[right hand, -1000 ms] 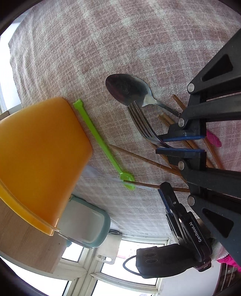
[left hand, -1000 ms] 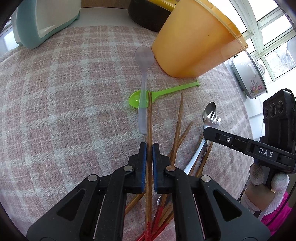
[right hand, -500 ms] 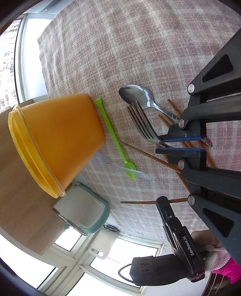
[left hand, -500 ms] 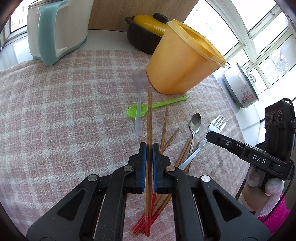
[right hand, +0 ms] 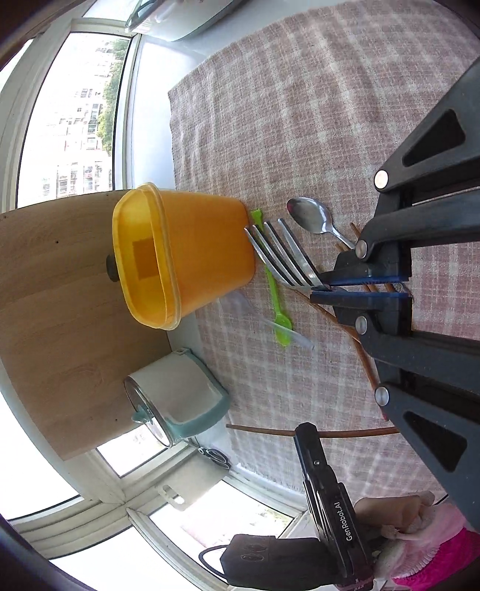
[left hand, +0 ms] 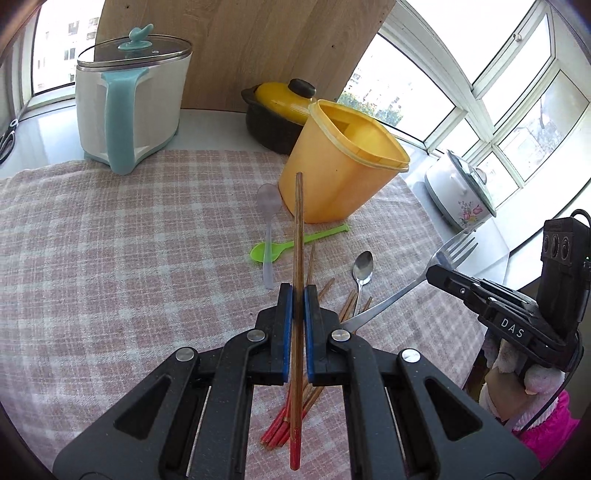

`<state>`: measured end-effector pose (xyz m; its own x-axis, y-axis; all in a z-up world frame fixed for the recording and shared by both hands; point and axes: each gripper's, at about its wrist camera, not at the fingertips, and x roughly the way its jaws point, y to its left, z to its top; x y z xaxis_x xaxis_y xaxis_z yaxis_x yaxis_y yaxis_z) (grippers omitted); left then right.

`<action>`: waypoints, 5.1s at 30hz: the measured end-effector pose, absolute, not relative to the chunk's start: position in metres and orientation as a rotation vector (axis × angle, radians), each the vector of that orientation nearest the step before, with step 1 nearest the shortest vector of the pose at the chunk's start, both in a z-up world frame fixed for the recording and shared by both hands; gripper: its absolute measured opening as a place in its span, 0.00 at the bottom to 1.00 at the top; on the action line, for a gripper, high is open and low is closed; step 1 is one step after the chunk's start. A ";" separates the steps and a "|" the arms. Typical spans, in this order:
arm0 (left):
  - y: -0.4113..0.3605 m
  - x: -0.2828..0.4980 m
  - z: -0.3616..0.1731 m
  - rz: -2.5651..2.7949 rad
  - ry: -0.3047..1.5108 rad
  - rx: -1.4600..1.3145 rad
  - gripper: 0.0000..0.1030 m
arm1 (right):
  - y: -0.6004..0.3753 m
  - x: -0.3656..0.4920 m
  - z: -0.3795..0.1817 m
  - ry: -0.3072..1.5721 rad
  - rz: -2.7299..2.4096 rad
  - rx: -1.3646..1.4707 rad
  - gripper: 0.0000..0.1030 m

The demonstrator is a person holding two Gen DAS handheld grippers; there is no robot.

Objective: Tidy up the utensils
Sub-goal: 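Carry the chopstick and fork over the yellow caddy with both tools, then open both tools to drop the chopstick and fork into the caddy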

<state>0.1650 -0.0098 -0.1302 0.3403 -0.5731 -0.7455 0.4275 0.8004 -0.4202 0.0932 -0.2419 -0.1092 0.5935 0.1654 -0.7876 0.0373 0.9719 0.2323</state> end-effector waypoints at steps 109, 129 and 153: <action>-0.161 0.286 -0.087 -0.457 0.616 -0.138 0.03 | -0.332 0.258 -0.070 0.832 0.148 -0.031 0.00; -0.150 0.279 -0.086 -0.465 0.596 -0.122 0.03 | -0.324 0.254 -0.077 0.833 0.106 -0.030 0.11; -0.121 0.243 -0.066 -0.478 0.588 -0.063 0.31 | -0.316 0.197 -0.038 0.737 -0.025 -0.006 0.81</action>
<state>0.2433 -0.1208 -0.0661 0.7262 -0.4510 -0.5189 0.4158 0.8892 -0.1909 0.1967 -0.3157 -0.0377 0.7404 -0.0248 -0.6717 0.0206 0.9997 -0.0142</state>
